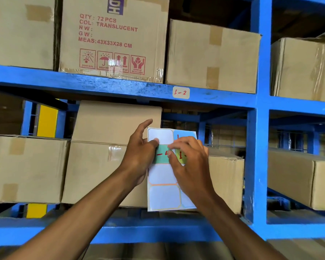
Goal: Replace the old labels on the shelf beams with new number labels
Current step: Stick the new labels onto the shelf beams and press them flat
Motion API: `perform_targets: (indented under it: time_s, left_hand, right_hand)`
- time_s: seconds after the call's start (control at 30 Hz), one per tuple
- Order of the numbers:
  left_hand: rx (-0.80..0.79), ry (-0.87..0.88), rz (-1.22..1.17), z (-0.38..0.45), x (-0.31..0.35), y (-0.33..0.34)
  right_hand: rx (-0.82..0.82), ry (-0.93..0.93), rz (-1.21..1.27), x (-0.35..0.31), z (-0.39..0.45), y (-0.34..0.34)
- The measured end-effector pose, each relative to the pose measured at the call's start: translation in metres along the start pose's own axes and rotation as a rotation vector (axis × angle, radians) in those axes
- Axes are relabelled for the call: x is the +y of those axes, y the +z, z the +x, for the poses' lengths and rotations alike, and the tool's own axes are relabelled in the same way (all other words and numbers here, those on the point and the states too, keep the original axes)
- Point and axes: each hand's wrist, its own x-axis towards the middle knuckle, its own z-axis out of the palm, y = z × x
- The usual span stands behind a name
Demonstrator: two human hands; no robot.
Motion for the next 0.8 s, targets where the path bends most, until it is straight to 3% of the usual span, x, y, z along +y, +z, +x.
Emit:
perform_targets:
  time_s: [0.23,0.37,0.47,0.63,0.8]
  left_hand:
    - [0.046,-0.197,0.033,-0.023,-0.034,-0.006]
    - [0.055,-0.369,-0.076,-0.035,-0.062,-0.011]
    - [0.082,-0.438,-0.08,-0.044,-0.084,-0.017]
    - [0.037,-0.33,0.188,-0.063,-0.126,-0.028]
    - [-0.149,-0.182,0.445,-0.088,-0.163,-0.034]
  right_hand:
    - [-0.14,0.214,0.309,-0.006,-0.033,-0.001]
    - [-0.244,0.355,0.371,-0.001,-0.06,0.003]
    - [-0.229,0.447,0.457,0.007,-0.078,0.002]
    - [-0.15,0.619,0.653,0.03,-0.088,-0.006]
    - [-0.118,0.658,0.651,0.071,-0.092,0.002]
